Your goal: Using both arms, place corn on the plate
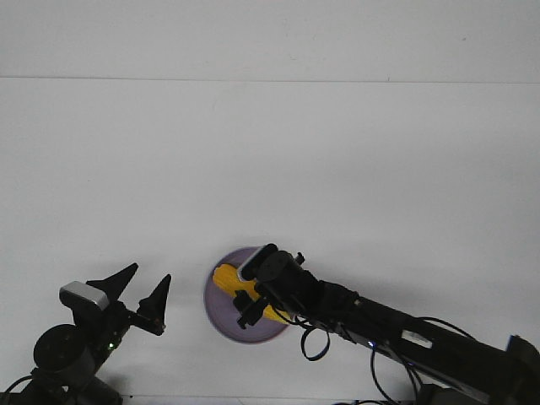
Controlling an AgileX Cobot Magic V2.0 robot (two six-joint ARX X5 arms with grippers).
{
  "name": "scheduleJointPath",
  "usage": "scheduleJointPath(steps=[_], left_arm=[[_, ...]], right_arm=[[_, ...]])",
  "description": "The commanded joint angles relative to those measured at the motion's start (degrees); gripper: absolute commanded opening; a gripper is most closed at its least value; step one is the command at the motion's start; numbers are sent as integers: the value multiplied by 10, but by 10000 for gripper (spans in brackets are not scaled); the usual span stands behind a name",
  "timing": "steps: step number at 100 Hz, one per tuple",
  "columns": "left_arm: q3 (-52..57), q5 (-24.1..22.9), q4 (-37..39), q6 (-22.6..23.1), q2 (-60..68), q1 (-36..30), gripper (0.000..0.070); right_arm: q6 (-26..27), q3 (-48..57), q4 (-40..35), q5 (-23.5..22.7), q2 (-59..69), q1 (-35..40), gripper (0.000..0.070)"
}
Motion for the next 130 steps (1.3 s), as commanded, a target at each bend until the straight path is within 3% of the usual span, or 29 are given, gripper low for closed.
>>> scheduleJointPath(steps=[1, 11, 33, 46, 58, 62, 66, 72, 73, 130], left_arm=[[7, -3, 7, 3, 2, -3, 503], [7, -3, 9, 3, 2, -3, 503], [7, -3, 13, 3, 1, -3, 503], [7, -3, 17, 3, 1, -3, 503], [7, -3, 17, 3, 1, -3, 496], [7, -2, 16, 3, 1, -3, 464], [7, -2, 16, 3, 1, -3, 348], [7, -2, 13, 3, 1, -3, 39], [7, -2, 12, 3, 2, -3, 0], [7, 0, 10, 1, -1, -3, 15]], right_arm=[[-7, 20, -4, 14, -40, 1, 489], [-34, 25, -16, 66, -126, -4, 489], [-95, 22, -83, 243, -326, -10, 488], [-94, 2, -137, 299, -409, -10, 488], [-94, -38, -149, 303, -467, -10, 483], [-94, -53, -149, 303, -483, -10, 447], [-94, -66, -150, 302, -495, -10, 329], [-94, -80, -156, 299, -508, -10, 19], [-94, -82, -158, 297, -509, -10, 0], [-94, -87, -168, 298, -514, -10, 15]])
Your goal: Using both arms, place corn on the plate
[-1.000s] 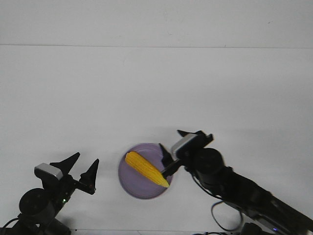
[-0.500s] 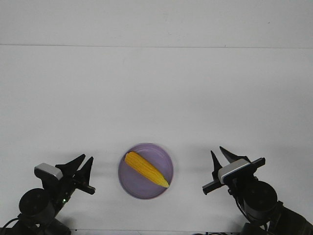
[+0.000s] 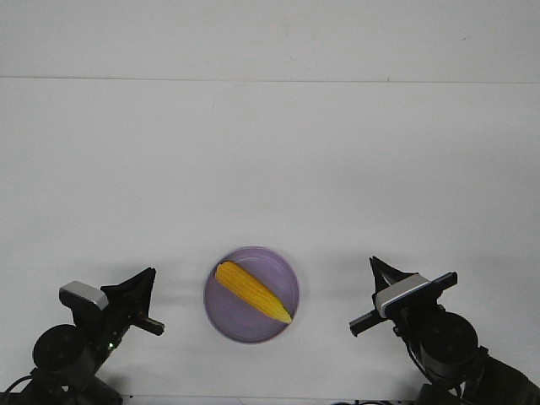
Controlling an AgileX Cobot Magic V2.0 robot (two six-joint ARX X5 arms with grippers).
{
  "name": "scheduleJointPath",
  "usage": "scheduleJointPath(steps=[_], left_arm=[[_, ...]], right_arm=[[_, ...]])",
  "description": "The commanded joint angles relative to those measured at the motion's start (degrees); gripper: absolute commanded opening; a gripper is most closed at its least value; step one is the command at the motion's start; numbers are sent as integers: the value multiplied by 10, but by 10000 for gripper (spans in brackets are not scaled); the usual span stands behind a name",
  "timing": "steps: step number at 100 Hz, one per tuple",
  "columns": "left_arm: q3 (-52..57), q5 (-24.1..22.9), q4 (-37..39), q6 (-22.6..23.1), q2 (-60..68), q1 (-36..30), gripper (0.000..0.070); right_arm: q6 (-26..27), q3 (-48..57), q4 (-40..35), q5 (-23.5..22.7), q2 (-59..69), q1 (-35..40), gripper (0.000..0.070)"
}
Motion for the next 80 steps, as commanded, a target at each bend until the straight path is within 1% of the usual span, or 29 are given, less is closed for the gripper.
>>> scheduleJointPath(steps=[1, 20, 22, 29, 34, 38, 44, 52, 65, 72, 80], left_arm=[[7, 0, 5, 1, -1, -3, 15], [7, 0, 5, 2, -1, -3, 15], [7, -1, 4, 11, -1, -3, 14], [6, -20, -2, 83, -2, 4, 14], [0, -36, 3, 118, -9, 27, 14], [-14, -31, 15, 142, -15, 54, 14], [-46, -19, 42, 160, -31, 101, 14], [-101, -17, 81, 184, -61, 166, 14], [-185, -13, 116, 193, -111, 234, 14], [-219, -13, 128, 193, -134, 252, 14], [-247, -13, 151, 192, -133, 262, 15]], right_arm=[[-2, 4, 6, 2, 1, 5, 15], [-2, 4, 6, 2, 1, 5, 15], [-2, 4, 6, 2, 1, 5, 15], [-2, 4, 6, 2, 1, 5, 15], [-2, 4, 6, 2, 1, 5, 15], [-2, 4, 6, 2, 1, 5, 15], [-2, 4, 6, 2, 1, 5, 15], [-2, 4, 6, 2, 1, 5, 15], [-2, 4, 6, 2, 1, 5, 15], [-2, 4, 6, 2, 1, 5, 15], [-2, 4, 6, 2, 1, 5, 15]])
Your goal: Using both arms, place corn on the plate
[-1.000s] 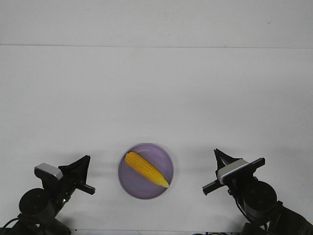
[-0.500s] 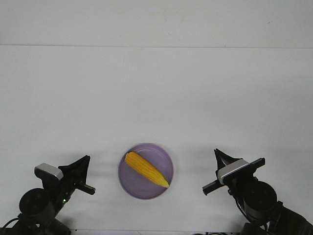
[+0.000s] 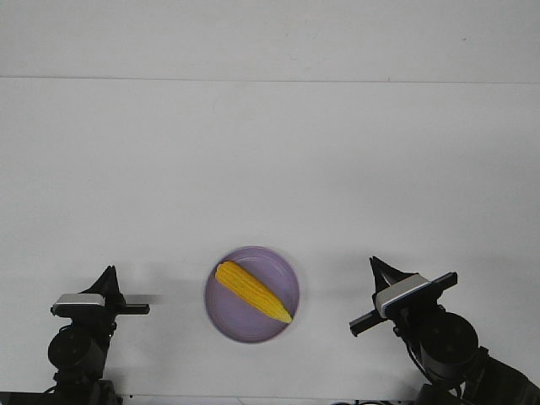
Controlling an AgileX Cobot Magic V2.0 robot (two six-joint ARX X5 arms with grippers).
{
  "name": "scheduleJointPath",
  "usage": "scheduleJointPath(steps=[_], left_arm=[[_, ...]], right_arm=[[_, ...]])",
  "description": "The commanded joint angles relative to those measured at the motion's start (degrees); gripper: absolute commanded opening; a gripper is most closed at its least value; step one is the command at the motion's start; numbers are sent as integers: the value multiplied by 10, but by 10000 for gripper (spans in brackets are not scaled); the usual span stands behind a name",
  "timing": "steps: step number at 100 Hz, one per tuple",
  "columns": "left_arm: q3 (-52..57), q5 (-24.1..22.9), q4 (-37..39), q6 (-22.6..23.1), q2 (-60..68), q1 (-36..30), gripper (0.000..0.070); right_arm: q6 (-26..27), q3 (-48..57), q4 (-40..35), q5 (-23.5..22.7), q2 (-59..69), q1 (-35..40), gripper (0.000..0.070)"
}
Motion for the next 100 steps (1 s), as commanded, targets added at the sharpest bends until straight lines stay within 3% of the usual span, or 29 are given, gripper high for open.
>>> scheduleJointPath(steps=[1, 15, 86, 94, 100], left_arm=[[-13, 2, 20, 10, -1, 5, 14], [-26, 2, 52, 5, -1, 10, 15], [-25, 3, 54, 5, -1, 10, 15], [-25, 3, 54, 5, -1, 10, 15], [-25, 3, 54, 5, -1, 10, 15]], right_arm=[[-2, 4, 5, 2, 1, 5, 15], [-2, 5, 7, 2, 1, 5, 15], [-2, 5, 10, 3, 1, 5, 15], [-48, 4, 9, 8, 2, -5, 15], [-61, -1, 16, -13, 2, -41, 15]])
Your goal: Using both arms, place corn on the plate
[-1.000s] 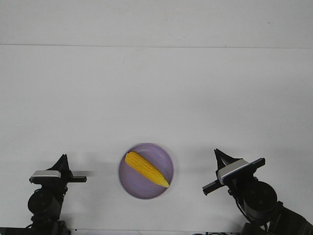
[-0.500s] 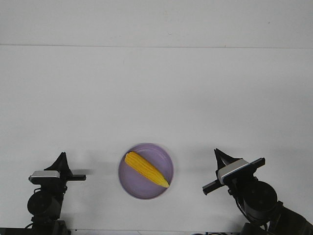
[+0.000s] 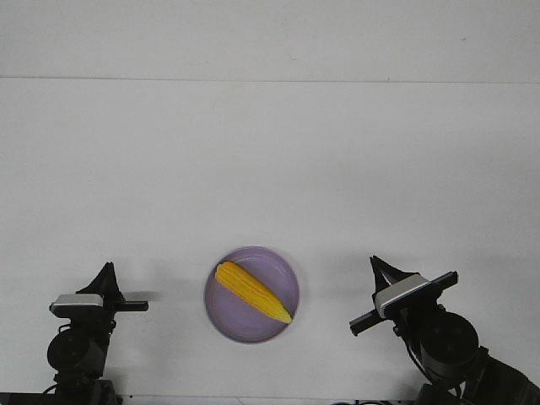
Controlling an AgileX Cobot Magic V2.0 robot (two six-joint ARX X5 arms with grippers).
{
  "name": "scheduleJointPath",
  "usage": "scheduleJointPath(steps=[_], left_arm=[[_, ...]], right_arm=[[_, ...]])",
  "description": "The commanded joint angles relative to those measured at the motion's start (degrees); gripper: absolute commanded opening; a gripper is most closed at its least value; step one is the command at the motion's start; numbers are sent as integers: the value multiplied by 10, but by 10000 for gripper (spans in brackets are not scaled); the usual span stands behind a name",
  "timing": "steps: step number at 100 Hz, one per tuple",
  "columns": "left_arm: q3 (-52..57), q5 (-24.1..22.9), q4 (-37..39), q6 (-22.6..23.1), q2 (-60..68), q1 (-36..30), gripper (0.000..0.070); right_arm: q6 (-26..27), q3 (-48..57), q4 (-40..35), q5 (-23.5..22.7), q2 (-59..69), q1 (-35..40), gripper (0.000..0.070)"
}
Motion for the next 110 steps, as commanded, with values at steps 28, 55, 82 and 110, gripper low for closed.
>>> scheduleJointPath(steps=[28, 55, 82, 110], left_arm=[[-12, 0, 7, 3, -1, 1, 14], [-12, 0, 7, 3, -1, 1, 14], [-12, 0, 8, 4, -1, 1, 15], [-12, 0, 8, 4, -1, 1, 14]], right_arm=[[-35, -226, 228, -319, -111, -393, 15], [-23, -401, 275, -341, -269, -532, 15], [-25, -445, 256, -341, -317, -561, 15], [-24, -445, 280, -341, -317, -561, 15]])
